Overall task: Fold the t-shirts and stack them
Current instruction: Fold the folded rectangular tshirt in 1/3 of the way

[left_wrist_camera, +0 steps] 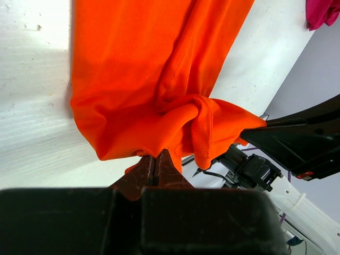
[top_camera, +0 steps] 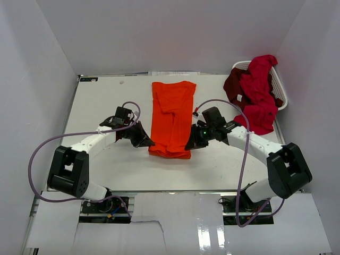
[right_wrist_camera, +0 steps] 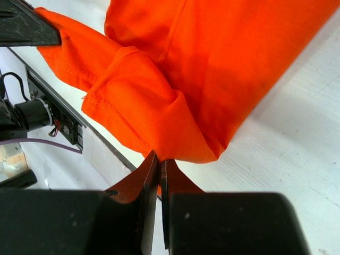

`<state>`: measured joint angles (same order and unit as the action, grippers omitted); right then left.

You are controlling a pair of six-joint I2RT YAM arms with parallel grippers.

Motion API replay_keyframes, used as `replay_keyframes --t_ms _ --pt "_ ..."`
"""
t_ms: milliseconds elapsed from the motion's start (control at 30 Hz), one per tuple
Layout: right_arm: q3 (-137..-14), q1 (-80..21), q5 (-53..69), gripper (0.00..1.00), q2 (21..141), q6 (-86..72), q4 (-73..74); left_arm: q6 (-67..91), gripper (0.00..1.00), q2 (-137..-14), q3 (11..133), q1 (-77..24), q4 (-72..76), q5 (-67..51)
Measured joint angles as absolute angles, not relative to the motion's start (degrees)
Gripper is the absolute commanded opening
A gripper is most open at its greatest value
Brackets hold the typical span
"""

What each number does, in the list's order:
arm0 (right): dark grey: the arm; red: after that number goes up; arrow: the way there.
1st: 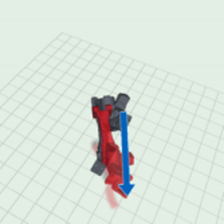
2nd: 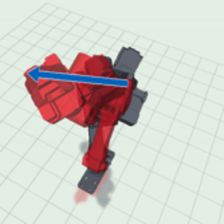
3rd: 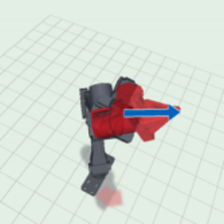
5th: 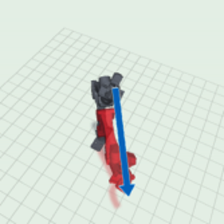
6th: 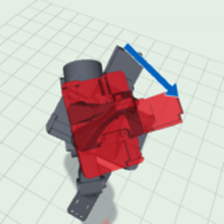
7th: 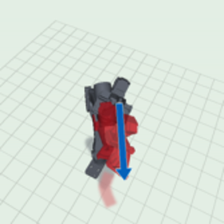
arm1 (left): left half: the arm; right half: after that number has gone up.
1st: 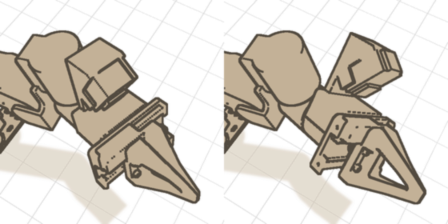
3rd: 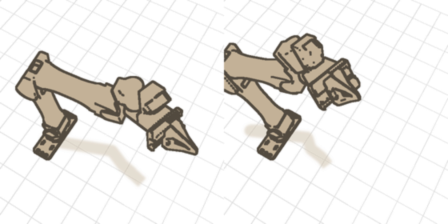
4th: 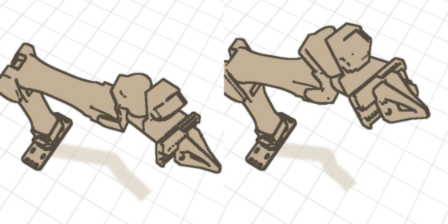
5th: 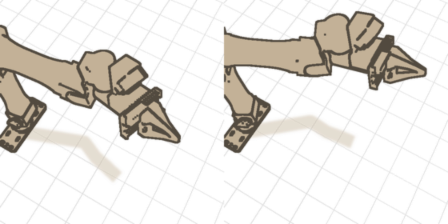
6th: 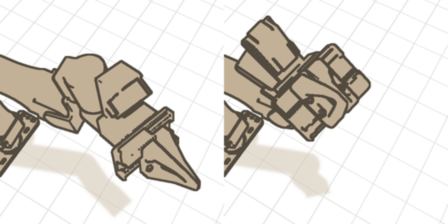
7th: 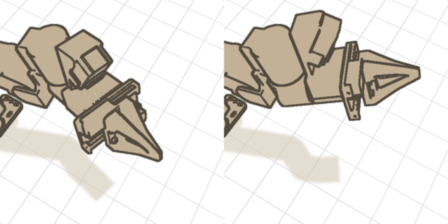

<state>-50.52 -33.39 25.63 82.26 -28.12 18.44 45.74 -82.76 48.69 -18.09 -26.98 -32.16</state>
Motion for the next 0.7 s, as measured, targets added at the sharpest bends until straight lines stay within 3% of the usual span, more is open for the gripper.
replay_keyframes --t_ms 700 --pt "-62.24 -28.60 27.66 0.08 91.20 -24.32 21.37 43.22 0.00 -94.13 59.79 -14.31 -27.07 -33.23"
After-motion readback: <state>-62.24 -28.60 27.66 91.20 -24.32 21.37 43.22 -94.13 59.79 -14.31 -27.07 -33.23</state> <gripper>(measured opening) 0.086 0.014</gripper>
